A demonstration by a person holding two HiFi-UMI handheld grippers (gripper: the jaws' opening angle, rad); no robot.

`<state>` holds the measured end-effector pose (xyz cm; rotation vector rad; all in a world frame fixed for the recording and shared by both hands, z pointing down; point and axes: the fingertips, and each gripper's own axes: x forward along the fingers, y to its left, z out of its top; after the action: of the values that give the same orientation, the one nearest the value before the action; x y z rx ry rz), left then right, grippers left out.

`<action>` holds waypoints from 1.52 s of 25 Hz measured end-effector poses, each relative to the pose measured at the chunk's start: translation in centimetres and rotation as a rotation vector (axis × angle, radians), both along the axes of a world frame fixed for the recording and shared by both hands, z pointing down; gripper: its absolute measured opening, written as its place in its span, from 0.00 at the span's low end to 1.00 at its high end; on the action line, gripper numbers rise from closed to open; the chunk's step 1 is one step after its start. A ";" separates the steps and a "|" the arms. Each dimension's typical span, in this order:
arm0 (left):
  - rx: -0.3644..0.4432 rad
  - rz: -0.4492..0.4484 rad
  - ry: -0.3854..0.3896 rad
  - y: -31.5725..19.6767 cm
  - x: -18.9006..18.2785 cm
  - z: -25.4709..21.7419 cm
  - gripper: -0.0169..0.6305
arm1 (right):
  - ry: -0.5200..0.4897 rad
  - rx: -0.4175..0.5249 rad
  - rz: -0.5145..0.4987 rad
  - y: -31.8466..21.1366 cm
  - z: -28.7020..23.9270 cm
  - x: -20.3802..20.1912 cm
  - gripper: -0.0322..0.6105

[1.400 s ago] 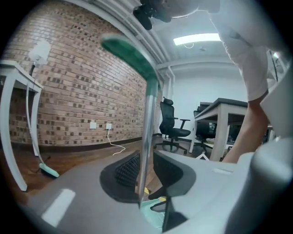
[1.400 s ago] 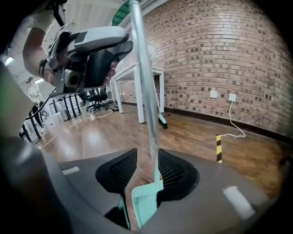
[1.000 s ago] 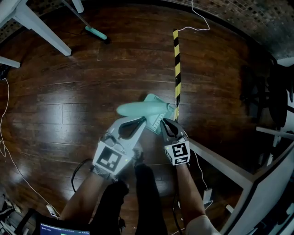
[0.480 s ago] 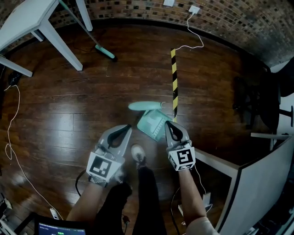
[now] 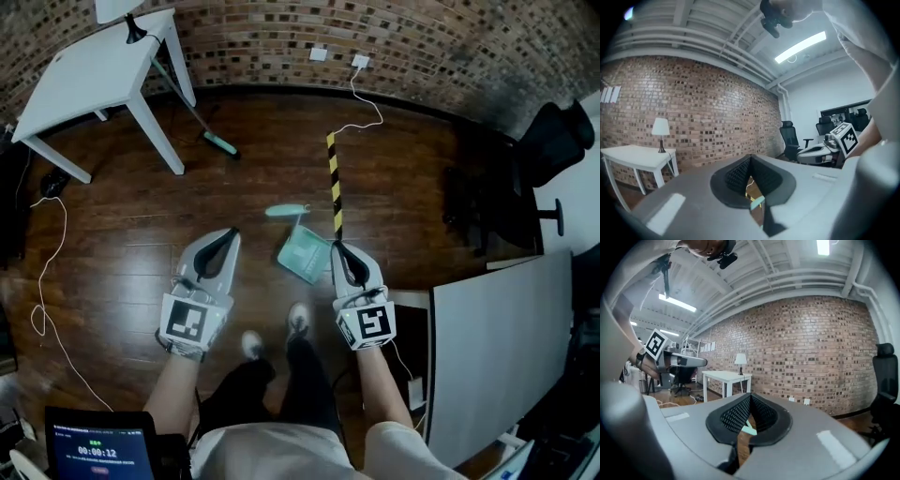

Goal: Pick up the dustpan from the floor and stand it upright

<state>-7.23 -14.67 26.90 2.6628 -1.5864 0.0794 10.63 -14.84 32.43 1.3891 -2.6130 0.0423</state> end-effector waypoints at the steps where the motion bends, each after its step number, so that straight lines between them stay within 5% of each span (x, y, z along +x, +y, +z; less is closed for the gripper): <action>1: 0.033 -0.006 0.000 0.5 -0.3 -2.0 0.03 | -0.025 0.019 0.012 0.6 -2.3 0.2 0.07; 7: 0.106 -0.076 -0.012 6.6 0.1 -12.7 0.03 | -0.143 0.076 0.072 6.0 -16.2 2.8 0.07; 15: 0.184 -0.060 -0.077 10.0 4.1 -18.3 0.03 | -0.198 0.190 0.050 7.6 -25.9 5.3 0.07; 18: 0.202 -0.086 -0.083 11.0 3.8 -19.3 0.03 | -0.253 0.187 0.064 8.8 -26.6 6.4 0.07; 26: 0.202 -0.124 -0.109 13.5 2.4 -20.4 0.03 | -0.204 0.189 0.041 11.6 -26.5 5.8 0.07; 38: 0.169 -0.072 -0.080 20.1 1.7 -19.4 0.03 | -0.250 0.176 0.052 18.1 -27.1 4.8 0.07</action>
<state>-5.55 5.41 7.54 2.7553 -1.7880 0.0520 15.48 3.24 5.29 1.6053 -2.8421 -0.0080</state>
